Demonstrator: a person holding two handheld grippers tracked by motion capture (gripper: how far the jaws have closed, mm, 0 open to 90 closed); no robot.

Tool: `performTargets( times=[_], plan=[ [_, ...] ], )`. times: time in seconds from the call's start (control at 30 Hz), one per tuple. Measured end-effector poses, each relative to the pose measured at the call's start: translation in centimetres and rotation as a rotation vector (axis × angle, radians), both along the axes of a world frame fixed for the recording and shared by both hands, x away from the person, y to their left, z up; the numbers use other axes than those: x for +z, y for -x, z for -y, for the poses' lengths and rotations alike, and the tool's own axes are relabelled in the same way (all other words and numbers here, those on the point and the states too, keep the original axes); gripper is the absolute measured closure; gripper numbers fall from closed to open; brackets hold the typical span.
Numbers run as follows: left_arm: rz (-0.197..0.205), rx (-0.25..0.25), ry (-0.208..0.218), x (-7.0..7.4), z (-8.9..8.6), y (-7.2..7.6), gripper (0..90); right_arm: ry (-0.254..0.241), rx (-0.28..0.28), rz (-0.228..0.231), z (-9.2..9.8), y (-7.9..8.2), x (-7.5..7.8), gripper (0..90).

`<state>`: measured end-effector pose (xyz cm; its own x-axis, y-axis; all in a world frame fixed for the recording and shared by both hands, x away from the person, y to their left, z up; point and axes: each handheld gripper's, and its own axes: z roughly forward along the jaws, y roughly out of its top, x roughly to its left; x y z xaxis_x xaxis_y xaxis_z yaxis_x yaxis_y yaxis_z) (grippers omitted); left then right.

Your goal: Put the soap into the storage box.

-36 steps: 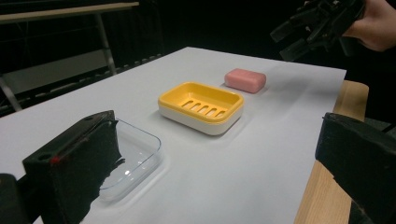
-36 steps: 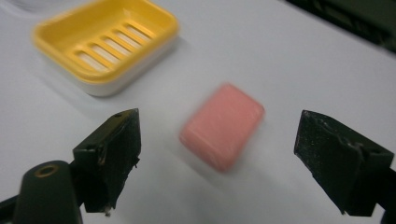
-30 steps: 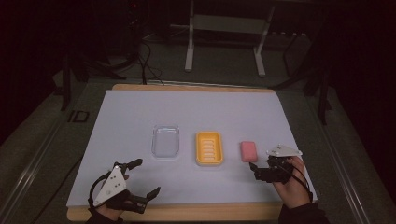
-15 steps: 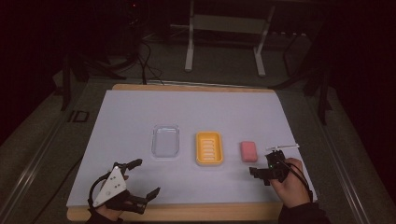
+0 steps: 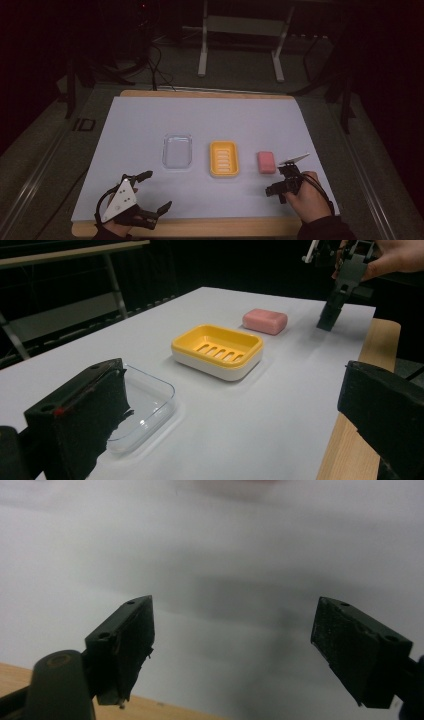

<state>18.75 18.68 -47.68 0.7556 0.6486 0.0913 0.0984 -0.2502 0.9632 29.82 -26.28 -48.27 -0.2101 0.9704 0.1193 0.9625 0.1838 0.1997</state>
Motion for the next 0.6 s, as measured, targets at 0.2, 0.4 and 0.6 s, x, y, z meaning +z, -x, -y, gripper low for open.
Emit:
performTargets(
  times=[0.2, 0.4, 0.6],
  plan=[
    [0.000, -0.001, -0.002, 0.0, 0.0, 0.0, 0.4, 0.001, -0.027, -0.091, -0.3, -0.1, -0.3, 16.3],
    [-0.001, -0.001, -0.009, 0.0, 0.1, 0.0, 0.4, 0.046, -0.003, -0.119, -0.8, -0.6, 0.0, 17.7],
    [0.000, 0.000, -0.009, 0.0, 0.1, 0.0, 0.4, 0.046, 0.002, -0.136, -1.4, -1.7, 0.9, 17.7]
  ],
)
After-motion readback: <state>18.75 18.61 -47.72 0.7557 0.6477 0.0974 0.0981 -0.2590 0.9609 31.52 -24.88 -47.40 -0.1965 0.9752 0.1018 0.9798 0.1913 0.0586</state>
